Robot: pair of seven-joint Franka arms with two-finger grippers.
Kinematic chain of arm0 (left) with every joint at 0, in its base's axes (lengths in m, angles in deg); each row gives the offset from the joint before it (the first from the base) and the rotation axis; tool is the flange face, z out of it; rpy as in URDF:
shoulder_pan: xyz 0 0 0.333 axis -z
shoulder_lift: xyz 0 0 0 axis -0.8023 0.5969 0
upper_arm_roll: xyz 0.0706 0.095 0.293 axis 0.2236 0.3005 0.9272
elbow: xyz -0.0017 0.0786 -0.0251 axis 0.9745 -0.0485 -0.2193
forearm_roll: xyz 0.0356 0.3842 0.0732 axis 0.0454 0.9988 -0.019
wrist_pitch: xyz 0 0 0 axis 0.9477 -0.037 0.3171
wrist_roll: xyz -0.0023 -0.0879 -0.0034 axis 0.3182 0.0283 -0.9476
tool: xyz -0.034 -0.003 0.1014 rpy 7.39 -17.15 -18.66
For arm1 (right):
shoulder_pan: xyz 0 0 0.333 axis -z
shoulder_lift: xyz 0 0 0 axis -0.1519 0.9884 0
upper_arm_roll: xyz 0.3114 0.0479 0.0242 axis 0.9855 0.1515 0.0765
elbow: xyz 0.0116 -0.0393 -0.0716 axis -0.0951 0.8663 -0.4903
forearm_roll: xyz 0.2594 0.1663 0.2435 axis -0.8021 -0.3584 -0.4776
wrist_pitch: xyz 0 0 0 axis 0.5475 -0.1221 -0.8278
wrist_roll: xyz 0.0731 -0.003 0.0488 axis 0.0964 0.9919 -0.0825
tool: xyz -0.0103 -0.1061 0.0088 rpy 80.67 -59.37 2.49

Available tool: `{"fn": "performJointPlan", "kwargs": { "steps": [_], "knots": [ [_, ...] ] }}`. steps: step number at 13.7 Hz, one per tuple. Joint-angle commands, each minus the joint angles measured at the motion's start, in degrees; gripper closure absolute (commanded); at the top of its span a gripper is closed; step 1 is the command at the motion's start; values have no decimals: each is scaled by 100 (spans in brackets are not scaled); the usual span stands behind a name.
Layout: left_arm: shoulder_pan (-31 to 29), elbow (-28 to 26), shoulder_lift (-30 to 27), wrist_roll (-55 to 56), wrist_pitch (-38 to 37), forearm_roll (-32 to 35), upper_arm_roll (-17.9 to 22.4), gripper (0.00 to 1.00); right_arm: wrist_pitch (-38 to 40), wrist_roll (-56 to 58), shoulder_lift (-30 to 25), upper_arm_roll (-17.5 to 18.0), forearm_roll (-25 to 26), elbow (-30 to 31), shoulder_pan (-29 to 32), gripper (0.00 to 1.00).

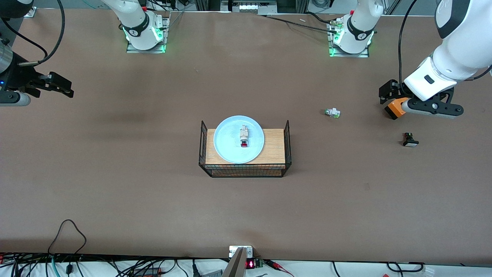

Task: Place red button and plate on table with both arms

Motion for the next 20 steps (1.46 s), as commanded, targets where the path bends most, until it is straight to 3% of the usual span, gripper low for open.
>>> {"fn": "performJointPlan", "kwargs": {
  "steps": [1, 6, 11, 15, 17, 20],
  "knots": [
    [37, -75, -105, 1, -38, -138, 72, 0, 94, 26, 0, -11, 49, -94, -5, 0],
    [46, -23, -61, 36, -239, -129, 54, 0, 94, 26, 0, -11, 49, -94, -5, 0],
    [195, 601, 352, 142, -952, -147, -209, 0, 94, 26, 0, -11, 49, -94, -5, 0],
    [213, 978, 807, 974, -909, -1024, -981, 0, 67, 26, 0, -11, 49, -94, -5, 0],
    [283, 1495, 1308, 2026, -673, -1061, -1630, 0, 76, 26, 0, -11, 49, -94, -5, 0],
    [659, 1761, 1827, 3338, -76, -1035, -2028, 0, 76, 26, 0, -11, 49, -94, -5, 0]
  ]
}}
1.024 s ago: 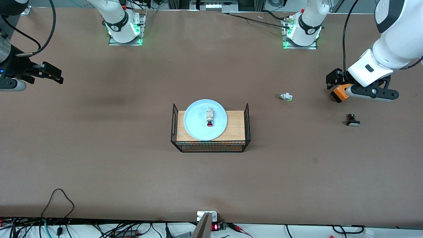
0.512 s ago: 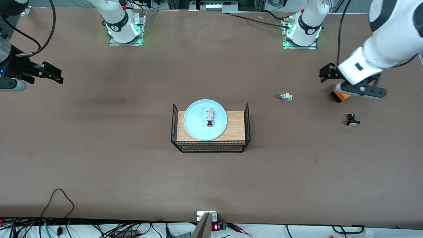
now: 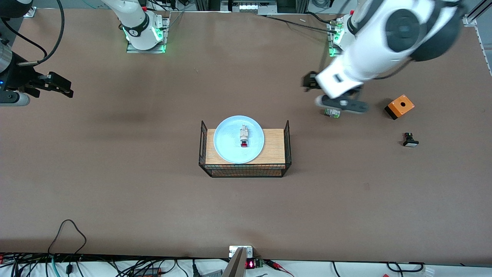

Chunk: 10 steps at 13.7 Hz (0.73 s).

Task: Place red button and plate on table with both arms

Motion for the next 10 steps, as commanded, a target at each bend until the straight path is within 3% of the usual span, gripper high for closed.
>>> {"fn": "performJointPlan", "kwargs": {
  "steps": [1, 6, 10],
  "knots": [
    [466, 533, 692, 975, 529, -55, -130, 0, 76, 26, 0, -5, 49, -86, -5, 0],
    [1284, 823, 1606, 1856, 2120, 49, -87, 0, 33, 18, 52, 4, 40, -86, -14, 0],
    [1505, 902, 2239, 2435, 2660, 1435, -78, 0, 23, 18, 140, -5, -127, -218, -5, 0]
  ]
}}
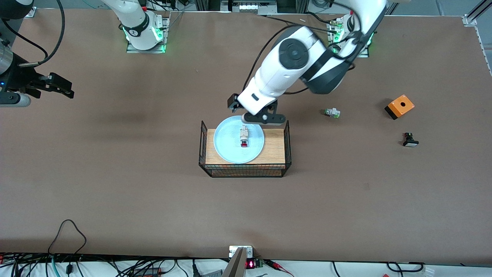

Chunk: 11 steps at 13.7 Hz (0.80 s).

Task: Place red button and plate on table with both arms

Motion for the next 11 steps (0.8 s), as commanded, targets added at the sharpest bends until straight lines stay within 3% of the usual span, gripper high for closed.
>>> {"fn": "performJointPlan", "kwargs": {
  "steps": [1, 7, 11],
  "knots": [
    [177, 510, 538, 463, 16, 844, 53, 0, 53, 18, 121, -6, -82, -196, -4, 0],
    [477, 942, 1032, 930, 103, 1496, 132, 4, 62, -26, 121, -6, -74, -204, -4, 0],
    [468, 907, 1076, 939, 333, 1602, 141, 34, 80, 35, 130, 3, -74, -196, -21, 0]
  ]
}}
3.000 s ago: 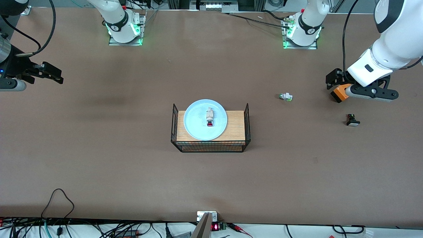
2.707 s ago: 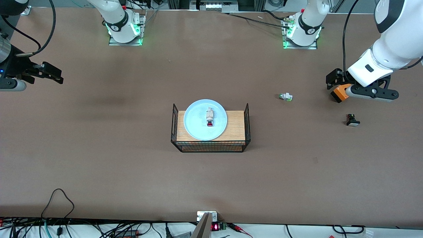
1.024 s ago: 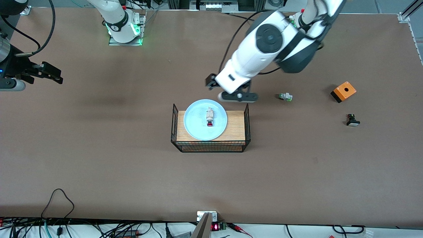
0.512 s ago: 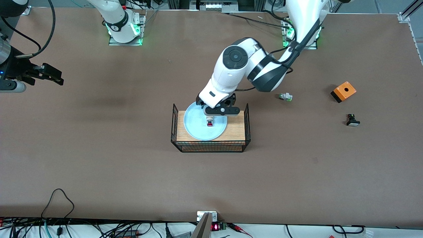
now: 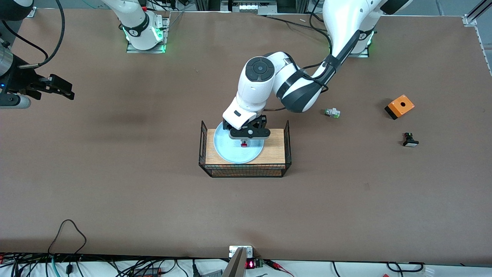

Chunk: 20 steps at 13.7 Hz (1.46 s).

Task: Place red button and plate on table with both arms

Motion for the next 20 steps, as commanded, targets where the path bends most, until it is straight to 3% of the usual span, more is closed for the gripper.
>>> {"fn": "performJointPlan", "kwargs": {
  "steps": [1, 5, 9, 14, 17, 20],
  "knots": [
    [73, 171, 98, 103, 26, 150, 58, 42, 79, 13, 73, 1, -69, -153, -23, 0],
    [99, 127, 98, 174, -18, 141, 58, 56, 36, -66, 117, 1, -77, -153, -14, 0],
    [-41, 197, -94, 86, -297, 150, 49, 83, 114, -14, 109, -8, -69, -145, -5, 0],
    [-288, 470, -858, -492, -2097, -87, -30, 83, 123, -57, 100, 1, -25, -145, -32, 0],
    [-760, 461, -1245, -1195, -2960, -70, -4, 83, 53, -180, 109, 1, -112, -136, -66, 0],
    [-1384, 321, -1334, -2511, -3866, -53, 14, 83, -34, -2623, 362, 10, -603, -136, -811, 0]
  ]
}}
